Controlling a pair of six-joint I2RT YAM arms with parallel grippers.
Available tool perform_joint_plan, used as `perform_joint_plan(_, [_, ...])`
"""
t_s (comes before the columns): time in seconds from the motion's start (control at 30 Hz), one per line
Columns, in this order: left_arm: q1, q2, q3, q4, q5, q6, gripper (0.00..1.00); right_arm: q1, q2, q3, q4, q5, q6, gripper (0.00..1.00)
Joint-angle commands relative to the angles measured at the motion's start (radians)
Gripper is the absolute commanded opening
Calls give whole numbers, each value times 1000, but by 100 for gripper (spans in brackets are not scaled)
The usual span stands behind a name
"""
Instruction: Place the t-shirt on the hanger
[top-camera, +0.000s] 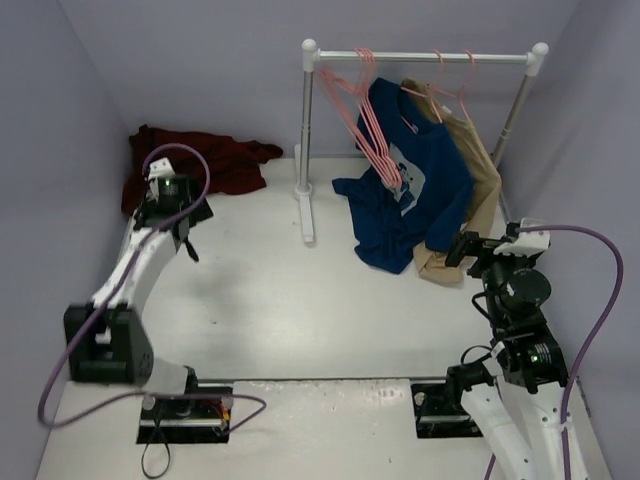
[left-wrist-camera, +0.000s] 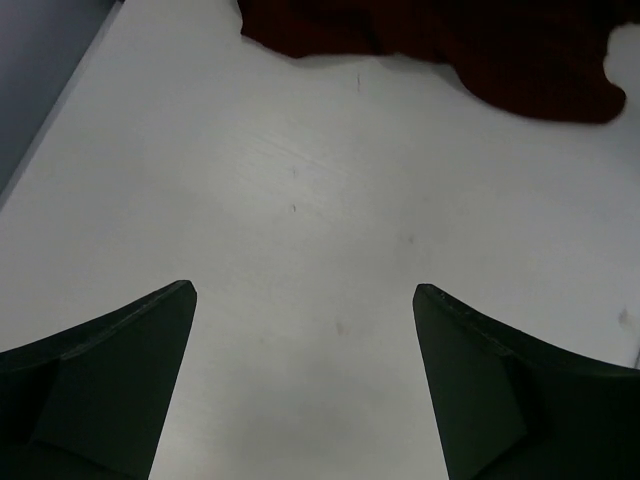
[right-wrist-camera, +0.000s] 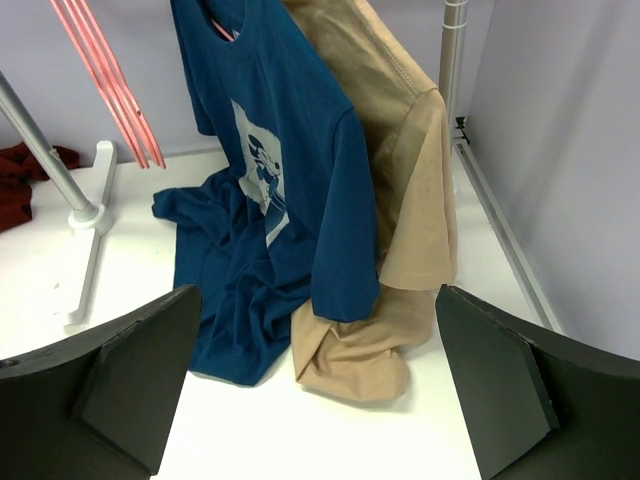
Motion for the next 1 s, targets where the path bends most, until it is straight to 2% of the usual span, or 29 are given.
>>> perform_joint_plan(0.0, [87,260,241,141,30,-73,86,6,49,53,70,-19,-32,100])
perform_joint_plan(0.13, [114,523,489,100,21,-74,86,6,82,60,69,-56,-31,100])
perform_joint_plan(0.37, [150,872,825,27,10,-105,86,6,133,84,60,-116,7,100])
perform_joint_plan(0.53, [162,1000,994,-40,-8,-121,84,6,126,94,28,-136,39,100])
perform_joint_plan(0.57, [163,1024,1016,-49,6,-122,77,6,125,97,18,-134,41,100])
perform_joint_plan(0.63, [162,1055,1057,-76,43,-123,55,6,124,103,1,-132,41,100])
perform_joint_plan(0.67, [160,1067,1059,-89,63,-126,42,6,124,105,-2,-131,41,100])
perform_joint_plan(0.7, [155,1076,1041,-109,92,-140,20,6,127,111,-4,-130,40,100])
perform_joint_plan(0.73, [151,1073,1010,-117,111,-157,7,6,133,115,-6,-129,38,100])
perform_joint_plan(0.77, [148,1045,973,-111,150,-195,1,6,139,125,-6,-129,33,100])
perform_joint_plan(0.8, [137,988,887,-105,174,-220,0,6,152,133,-7,-136,28,100])
perform_joint_plan(0.93, [41,762,601,-38,169,-249,0,6,199,166,-8,-205,-9,100])
perform_joint_plan(0.97, [-27,670,493,-15,166,-270,0,6,213,167,-6,-241,-32,100])
